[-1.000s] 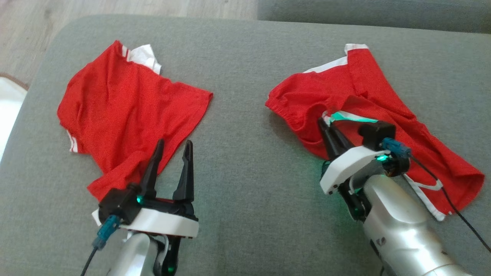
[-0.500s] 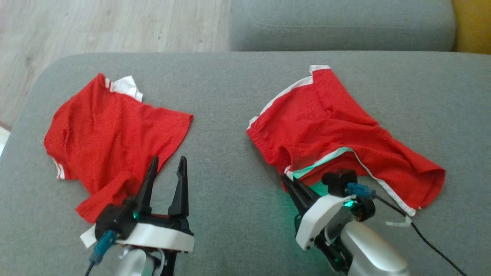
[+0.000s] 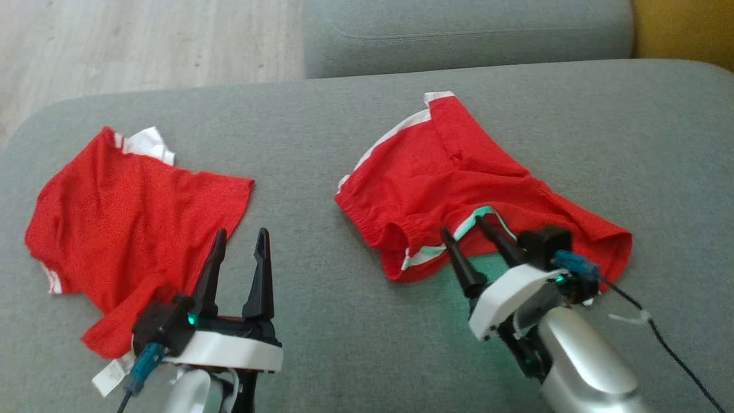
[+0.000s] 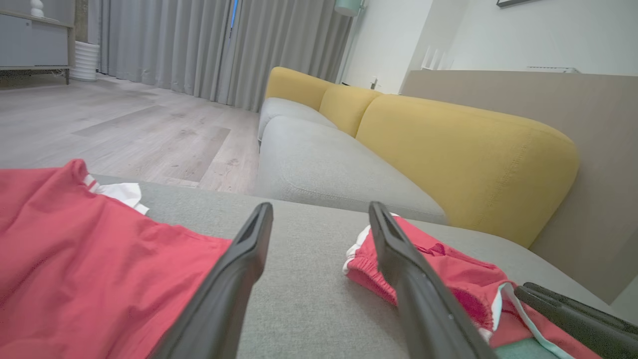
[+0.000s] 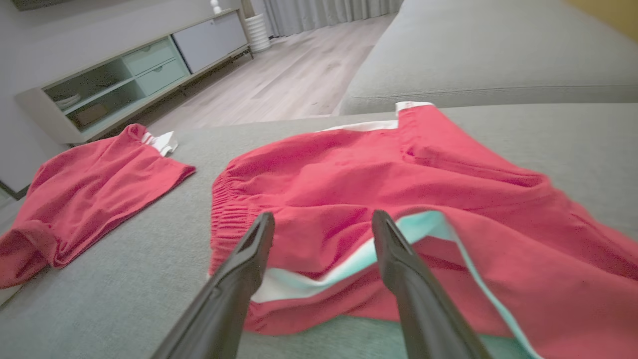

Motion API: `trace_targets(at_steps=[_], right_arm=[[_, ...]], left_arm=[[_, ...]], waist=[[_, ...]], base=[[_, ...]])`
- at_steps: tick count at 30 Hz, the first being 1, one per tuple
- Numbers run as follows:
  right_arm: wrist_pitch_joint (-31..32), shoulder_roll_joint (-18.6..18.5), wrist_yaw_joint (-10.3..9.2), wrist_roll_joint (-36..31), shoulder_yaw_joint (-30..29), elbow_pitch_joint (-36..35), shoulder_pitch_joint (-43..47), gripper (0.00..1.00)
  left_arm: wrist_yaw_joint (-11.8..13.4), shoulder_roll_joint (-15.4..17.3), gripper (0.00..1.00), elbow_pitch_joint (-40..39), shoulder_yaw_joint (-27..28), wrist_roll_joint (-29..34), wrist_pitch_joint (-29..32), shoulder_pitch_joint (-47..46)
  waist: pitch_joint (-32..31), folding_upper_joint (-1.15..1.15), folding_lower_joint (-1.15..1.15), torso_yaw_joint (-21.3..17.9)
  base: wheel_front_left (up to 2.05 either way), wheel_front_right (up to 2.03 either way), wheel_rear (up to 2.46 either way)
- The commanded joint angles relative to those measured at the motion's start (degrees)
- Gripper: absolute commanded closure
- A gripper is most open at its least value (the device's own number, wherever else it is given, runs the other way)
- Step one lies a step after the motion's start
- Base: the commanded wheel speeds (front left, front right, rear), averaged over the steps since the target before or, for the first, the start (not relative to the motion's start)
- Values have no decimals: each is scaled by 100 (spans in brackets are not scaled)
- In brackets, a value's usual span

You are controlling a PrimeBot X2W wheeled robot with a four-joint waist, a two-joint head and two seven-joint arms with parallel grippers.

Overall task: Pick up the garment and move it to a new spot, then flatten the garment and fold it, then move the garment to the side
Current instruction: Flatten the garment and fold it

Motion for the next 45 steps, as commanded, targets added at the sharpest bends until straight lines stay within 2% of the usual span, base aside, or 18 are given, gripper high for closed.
trace_targets(at_steps=[1, 10, 13, 19, 35, 45], right_arm=[[-24, 65, 22, -69, 13, -223, 27, 0], [-180, 65, 22, -454, -1587, -1260, 528, 0], [-359, 49, 22, -845, -1968, -1577, 667, 0], [-681, 60, 22, -1311, -2690, -1684, 1045, 0], [-993, 65, 22, -1177, -2632, -1520, 1038, 0], [-1005, 65, 22, -1159, -2588, -1700, 1056, 0]], left_arm=[[-15, 19, 0, -210, 209, 60, -31, -185], [-15, 19, 0, -317, 126, 50, -31, -300], [-13, 19, 0, -345, 75, 56, -31, -345], [-18, 19, 0, -314, -82, 87, -31, -419], [-30, 19, 0, -189, -610, 39, -31, -530], [-34, 19, 0, 182, -1575, -24, -31, -709]], waist=[[4, 0, 0, -68], [63, 0, 0, -367], [115, 0, 0, -432], [213, 0, 0, -445], [362, 0, 0, -517], [455, 0, 0, -710]], base=[[0, 0, 0], [0, 0, 0], [0, 0, 0], [0, 0, 0], [0, 0, 0], [0, 0, 0]])
